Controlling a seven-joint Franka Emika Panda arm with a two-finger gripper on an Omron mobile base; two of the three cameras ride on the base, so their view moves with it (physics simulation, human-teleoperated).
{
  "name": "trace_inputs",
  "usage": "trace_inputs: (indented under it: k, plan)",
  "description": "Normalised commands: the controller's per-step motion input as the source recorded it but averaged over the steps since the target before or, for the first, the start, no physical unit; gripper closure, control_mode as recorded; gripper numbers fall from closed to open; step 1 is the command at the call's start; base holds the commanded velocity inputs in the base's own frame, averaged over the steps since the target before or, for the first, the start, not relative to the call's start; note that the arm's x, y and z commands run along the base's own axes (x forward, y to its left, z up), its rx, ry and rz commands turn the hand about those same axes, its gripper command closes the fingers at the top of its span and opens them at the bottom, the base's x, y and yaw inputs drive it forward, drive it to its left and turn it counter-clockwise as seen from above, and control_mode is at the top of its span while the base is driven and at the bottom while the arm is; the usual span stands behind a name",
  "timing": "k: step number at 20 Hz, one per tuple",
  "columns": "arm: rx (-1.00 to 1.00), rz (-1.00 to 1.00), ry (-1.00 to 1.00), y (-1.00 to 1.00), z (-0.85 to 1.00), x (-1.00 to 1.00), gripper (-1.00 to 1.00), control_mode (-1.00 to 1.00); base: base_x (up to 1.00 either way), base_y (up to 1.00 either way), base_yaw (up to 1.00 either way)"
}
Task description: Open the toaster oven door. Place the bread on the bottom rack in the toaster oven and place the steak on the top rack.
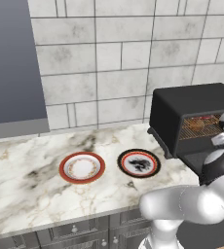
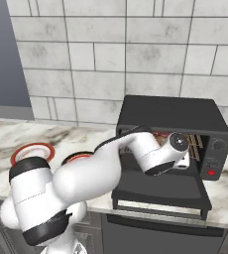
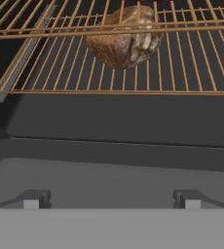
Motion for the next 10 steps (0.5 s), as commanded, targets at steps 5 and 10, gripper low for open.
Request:
trace_inputs:
  k: [5,10]
  plan:
    - [-0.16,0.09,0.09,-0.06,0.28,-0.55,-1.0,-1.0,0.0,0.0,0.0]
    - [-0.14,0.13,0.04,-0.11,0.3,-0.59,-1.0,-1.0,0.0,0.0,0.0]
